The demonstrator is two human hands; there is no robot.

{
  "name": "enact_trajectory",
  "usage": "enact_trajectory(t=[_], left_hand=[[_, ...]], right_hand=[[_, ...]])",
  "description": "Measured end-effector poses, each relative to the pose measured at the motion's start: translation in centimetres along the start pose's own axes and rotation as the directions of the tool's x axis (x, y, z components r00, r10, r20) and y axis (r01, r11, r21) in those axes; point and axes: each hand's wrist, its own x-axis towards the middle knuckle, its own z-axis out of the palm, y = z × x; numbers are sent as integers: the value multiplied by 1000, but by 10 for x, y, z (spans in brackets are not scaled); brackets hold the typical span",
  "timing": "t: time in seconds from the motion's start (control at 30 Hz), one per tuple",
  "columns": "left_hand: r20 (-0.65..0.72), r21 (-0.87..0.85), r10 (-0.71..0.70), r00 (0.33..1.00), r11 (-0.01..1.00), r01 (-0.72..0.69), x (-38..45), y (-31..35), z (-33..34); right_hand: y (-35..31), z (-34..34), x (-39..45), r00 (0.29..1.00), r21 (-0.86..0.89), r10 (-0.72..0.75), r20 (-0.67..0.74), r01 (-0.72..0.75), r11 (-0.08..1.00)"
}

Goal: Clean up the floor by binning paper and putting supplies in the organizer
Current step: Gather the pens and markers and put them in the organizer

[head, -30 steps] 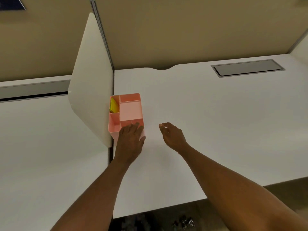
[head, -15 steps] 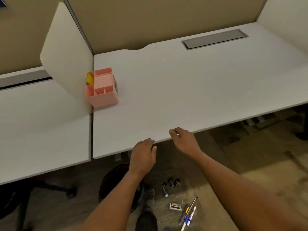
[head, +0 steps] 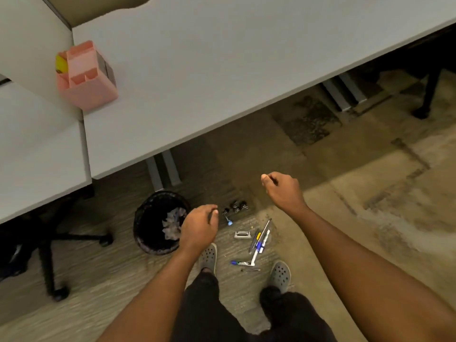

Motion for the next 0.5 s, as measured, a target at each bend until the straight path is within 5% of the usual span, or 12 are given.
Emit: enact_trajectory(t=[0.5], left_hand=[[329,25,-212,920,976,216,8,-161,211]], right_hand=[[230,223,-5,884,178,456,103,-467,866]])
